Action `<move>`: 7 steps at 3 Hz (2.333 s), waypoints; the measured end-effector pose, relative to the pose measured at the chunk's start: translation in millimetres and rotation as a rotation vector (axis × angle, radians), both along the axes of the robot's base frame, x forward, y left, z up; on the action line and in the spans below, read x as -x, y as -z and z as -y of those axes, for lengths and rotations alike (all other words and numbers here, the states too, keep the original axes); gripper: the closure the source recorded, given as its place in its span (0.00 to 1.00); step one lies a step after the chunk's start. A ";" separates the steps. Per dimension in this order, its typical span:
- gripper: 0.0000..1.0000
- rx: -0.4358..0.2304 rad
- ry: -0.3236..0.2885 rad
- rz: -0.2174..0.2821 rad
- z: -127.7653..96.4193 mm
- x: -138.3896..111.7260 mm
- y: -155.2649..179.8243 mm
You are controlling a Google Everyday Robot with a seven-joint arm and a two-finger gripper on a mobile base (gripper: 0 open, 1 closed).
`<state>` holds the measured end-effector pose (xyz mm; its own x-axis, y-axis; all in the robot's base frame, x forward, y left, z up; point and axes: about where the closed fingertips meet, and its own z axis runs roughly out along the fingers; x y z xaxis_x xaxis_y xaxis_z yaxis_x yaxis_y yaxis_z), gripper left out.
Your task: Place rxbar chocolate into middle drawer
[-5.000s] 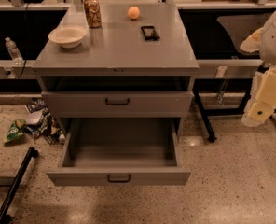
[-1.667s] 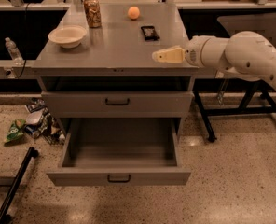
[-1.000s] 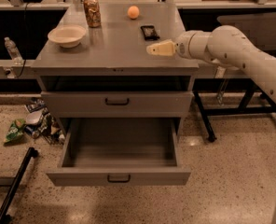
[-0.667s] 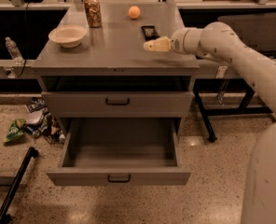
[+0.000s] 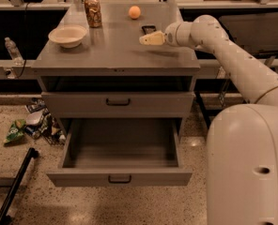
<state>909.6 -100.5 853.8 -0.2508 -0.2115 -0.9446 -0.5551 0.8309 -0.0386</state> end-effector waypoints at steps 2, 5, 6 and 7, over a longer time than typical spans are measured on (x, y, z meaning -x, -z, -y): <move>0.00 -0.021 0.015 -0.030 -19.1 -37.1 15.8; 0.72 -0.012 0.008 -0.052 -32.0 -53.8 30.5; 1.00 -0.012 0.008 -0.052 -32.0 -53.8 27.9; 1.00 -0.012 0.008 -0.052 -32.0 -53.8 27.9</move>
Offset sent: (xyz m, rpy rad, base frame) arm 0.0659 0.0225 -0.0169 0.0311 0.0413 -0.0272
